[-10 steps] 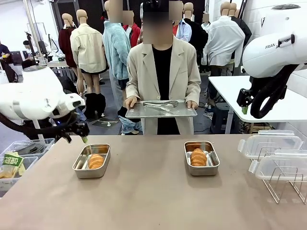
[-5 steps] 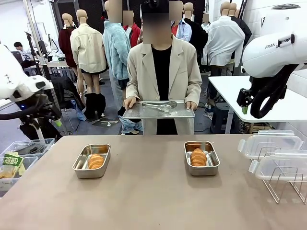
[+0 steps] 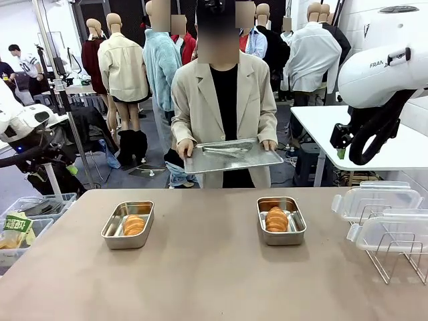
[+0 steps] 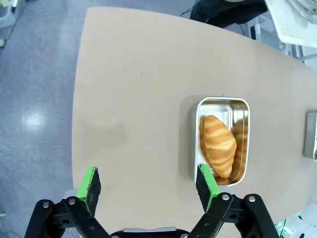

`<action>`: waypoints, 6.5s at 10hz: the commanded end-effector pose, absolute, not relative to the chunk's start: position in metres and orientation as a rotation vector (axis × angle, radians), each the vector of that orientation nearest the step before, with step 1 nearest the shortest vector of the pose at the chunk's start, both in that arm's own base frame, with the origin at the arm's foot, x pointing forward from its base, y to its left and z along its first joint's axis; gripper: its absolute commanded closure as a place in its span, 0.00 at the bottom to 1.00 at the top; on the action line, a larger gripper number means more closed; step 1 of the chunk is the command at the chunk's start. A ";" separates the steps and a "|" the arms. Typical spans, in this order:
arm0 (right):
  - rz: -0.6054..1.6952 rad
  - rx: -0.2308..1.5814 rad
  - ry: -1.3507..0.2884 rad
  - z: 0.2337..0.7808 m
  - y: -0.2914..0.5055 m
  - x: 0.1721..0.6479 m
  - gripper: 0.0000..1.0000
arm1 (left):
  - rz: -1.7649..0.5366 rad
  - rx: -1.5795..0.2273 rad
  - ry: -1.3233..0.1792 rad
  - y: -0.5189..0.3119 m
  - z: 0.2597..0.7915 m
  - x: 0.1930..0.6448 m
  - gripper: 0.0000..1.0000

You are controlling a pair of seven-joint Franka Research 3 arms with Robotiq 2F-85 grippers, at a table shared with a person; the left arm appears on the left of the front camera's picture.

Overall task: Place the bread in airtight containers.
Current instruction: Pick up one Airtight Container lid and hand it to the human.

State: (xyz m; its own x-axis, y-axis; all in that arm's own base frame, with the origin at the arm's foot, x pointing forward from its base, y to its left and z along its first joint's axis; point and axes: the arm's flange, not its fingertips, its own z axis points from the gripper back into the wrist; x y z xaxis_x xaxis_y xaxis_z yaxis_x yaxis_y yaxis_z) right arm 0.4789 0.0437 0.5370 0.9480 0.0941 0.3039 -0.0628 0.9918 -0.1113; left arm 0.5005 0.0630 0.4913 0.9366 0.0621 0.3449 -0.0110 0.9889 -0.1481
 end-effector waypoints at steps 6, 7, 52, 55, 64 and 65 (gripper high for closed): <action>0.062 -0.102 -0.305 0.539 0.046 0.482 0.00 | 0.032 -0.131 -0.359 0.064 0.494 0.499 0.00; 0.062 -0.102 -0.305 0.539 0.046 0.482 0.00 | 0.032 -0.131 -0.359 0.064 0.494 0.499 0.00; 0.062 -0.102 -0.305 0.539 0.046 0.482 0.00 | 0.032 -0.131 -0.359 0.064 0.494 0.499 0.00; 0.062 -0.102 -0.305 0.539 0.046 0.482 0.00 | 0.032 -0.131 -0.359 0.064 0.494 0.499 0.00; 0.231 -0.128 -0.278 0.537 0.038 0.472 0.00 | 0.032 -0.131 -0.359 0.064 0.494 0.499 0.00; 0.380 -0.115 -0.248 0.540 0.030 0.464 0.00 | 0.032 -0.131 -0.359 0.064 0.494 0.499 0.00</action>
State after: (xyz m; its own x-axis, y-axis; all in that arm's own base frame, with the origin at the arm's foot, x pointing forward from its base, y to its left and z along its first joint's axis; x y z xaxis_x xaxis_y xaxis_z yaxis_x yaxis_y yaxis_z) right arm 0.4745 0.0411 0.5365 0.9337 0.2454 0.2609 -0.2118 0.9657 -0.1503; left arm 0.5005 0.0625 0.4916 0.9366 0.0597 0.3454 -0.0092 0.9892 -0.1462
